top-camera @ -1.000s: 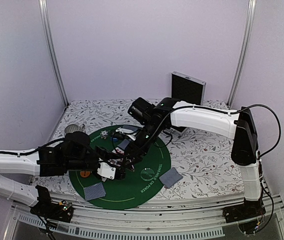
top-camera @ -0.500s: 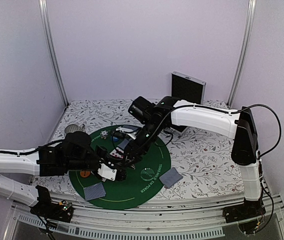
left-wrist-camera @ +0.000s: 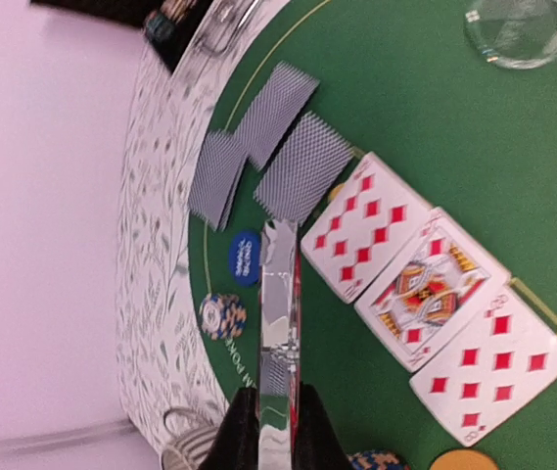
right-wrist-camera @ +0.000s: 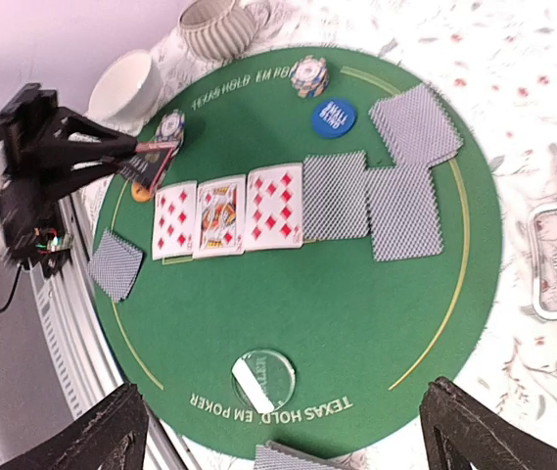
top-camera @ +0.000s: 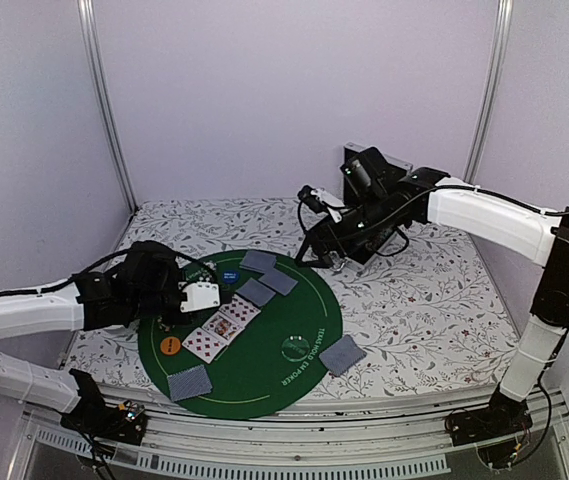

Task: Distribute texas hold em gaming equipment
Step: Place the all-in button in the big blind area.

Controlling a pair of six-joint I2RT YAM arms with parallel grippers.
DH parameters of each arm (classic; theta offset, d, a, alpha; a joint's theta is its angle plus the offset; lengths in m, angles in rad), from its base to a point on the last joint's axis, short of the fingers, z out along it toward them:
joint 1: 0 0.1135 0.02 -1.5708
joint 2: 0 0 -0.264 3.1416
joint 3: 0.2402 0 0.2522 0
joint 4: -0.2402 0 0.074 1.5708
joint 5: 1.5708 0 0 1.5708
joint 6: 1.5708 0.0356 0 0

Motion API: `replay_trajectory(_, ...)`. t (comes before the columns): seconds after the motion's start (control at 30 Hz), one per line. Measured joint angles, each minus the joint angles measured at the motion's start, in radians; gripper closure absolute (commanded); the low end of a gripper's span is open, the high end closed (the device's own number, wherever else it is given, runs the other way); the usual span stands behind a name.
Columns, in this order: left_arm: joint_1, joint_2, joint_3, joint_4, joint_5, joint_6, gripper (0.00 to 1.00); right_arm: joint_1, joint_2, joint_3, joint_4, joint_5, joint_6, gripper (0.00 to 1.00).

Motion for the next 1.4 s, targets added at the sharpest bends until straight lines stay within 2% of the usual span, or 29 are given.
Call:
replay_trajectory(0.13,0.126,0.151,0.127,-0.017,-0.082,-0.106,1.0,-0.009,-0.063,-0.064,0.069,0.014,0.021,0.01)
replay_trajectory(0.27,0.182,0.362,0.294,-0.08,-0.165,-0.227,1.0,0.01,-0.072,-0.126,0.107,0.013,0.022,0.01)
replay_trajectory(0.4,0.203,0.502,0.357,-0.18,-0.236,-0.343,1.0,0.013,-0.088,-0.175,0.119,0.013,0.021,0.01)
replay_trajectory(0.57,0.221,0.476,0.304,-0.257,-0.24,-0.408,1.0,0.013,-0.129,-0.188,0.136,0.013,0.016,0.01)
replay_trajectory(0.7,0.282,0.436,0.282,-0.255,-0.26,-0.424,1.0,0.013,-0.138,-0.188,0.153,0.009,0.013,0.01)
replay_trajectory(1.0,0.34,0.592,0.292,-0.249,-0.357,-0.452,1.0,0.013,-0.137,-0.193,0.161,0.0,0.013,0.01)
replay_trajectory(1.2,0.354,0.613,0.314,-0.253,-0.391,-0.46,1.0,0.013,-0.137,-0.205,0.166,-0.002,0.012,0.01)
replay_trajectory(1.27,0.355,0.62,0.317,-0.257,-0.393,-0.463,0.93,0.013,-0.137,-0.205,0.167,-0.003,0.012,0.01)
replay_trajectory(1.4,0.355,0.623,0.332,-0.295,-0.384,-0.478,0.66,0.013,-0.137,-0.205,0.169,-0.006,0.012,0.01)
